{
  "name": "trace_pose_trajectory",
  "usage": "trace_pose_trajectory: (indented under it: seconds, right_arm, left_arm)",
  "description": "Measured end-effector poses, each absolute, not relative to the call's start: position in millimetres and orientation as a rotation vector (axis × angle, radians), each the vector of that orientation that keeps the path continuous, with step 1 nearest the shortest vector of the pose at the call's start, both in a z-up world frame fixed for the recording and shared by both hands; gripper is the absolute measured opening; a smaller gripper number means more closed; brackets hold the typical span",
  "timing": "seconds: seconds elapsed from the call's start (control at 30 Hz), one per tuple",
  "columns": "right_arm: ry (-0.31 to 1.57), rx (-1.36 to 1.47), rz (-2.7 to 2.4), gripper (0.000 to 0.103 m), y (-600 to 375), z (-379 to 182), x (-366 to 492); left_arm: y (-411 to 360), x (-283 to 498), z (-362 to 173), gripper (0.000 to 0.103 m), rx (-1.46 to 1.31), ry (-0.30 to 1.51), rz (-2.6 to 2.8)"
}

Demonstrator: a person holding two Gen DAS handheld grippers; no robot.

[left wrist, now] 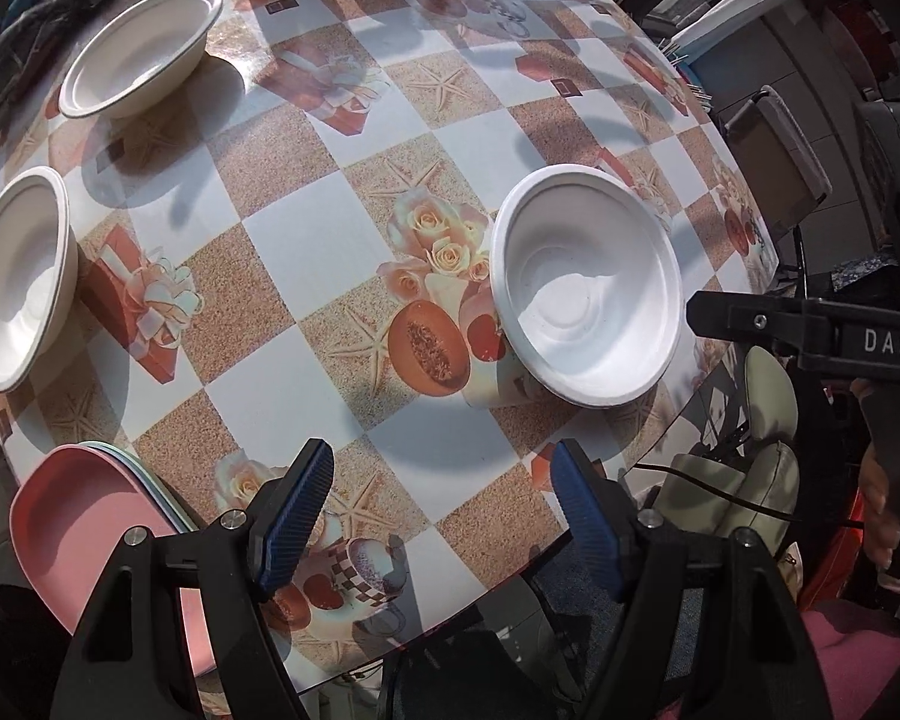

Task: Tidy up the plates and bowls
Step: 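Lower the white plate onto the table and open both tools, then move both tools to another white plate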

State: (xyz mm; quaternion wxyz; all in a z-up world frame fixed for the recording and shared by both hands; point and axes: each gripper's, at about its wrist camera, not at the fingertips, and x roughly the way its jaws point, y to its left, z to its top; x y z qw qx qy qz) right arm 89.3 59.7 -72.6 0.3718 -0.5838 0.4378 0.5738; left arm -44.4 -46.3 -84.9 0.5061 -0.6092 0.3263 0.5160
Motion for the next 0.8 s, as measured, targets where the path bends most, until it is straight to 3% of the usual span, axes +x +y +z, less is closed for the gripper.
trace_pose_trajectory:
  seconds: [0.8]
  right_arm:
    - [0.918, -1.732, 1.702, 0.103, 35, -51, -56]
  left_arm:
    - [-82, -150, -49, 0.078, -1.545, 0.509, 1.565]
